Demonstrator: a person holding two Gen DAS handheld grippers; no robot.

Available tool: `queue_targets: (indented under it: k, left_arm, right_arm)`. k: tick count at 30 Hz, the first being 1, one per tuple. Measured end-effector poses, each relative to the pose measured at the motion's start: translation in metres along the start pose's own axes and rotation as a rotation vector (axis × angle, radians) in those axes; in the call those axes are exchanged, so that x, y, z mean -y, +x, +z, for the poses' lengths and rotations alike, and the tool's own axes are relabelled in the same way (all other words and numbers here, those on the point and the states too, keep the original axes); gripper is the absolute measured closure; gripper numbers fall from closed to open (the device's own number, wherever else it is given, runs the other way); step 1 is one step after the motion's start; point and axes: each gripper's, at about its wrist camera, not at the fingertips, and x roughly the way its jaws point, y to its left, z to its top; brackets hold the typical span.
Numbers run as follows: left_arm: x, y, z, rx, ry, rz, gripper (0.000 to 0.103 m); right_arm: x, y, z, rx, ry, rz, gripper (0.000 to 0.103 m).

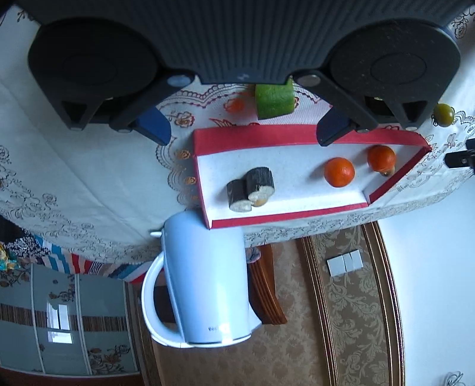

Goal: Organize fruits
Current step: 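Lift both tools out of the tray toward the green items on the table, then grasp a green round fruit with the left tool while the right tool grasps a green cucumber chunk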

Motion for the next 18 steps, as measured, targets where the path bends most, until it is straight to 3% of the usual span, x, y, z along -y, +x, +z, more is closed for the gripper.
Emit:
queue_targets:
  k: [5,12,18]
  left_arm:
    - [-0.002,0.005,-0.006,-0.048,0.014,-0.004,0.027]
    - [0.017,0.008,-0.022,-0.062,0.172,0.072,0.027]
    - [0.021,0.021,-0.029,-0.120,0.207,0.112,0.029]
  right_arm:
    - [0.000,0.002,-0.002,-0.012,-0.001,-0.010,0.000]
    - [0.007,0.001,-0.001,0.001,0.023,-0.034,0.000]
    - [0.006,0.001,-0.002,-0.001,0.016,-0.034,0.000]
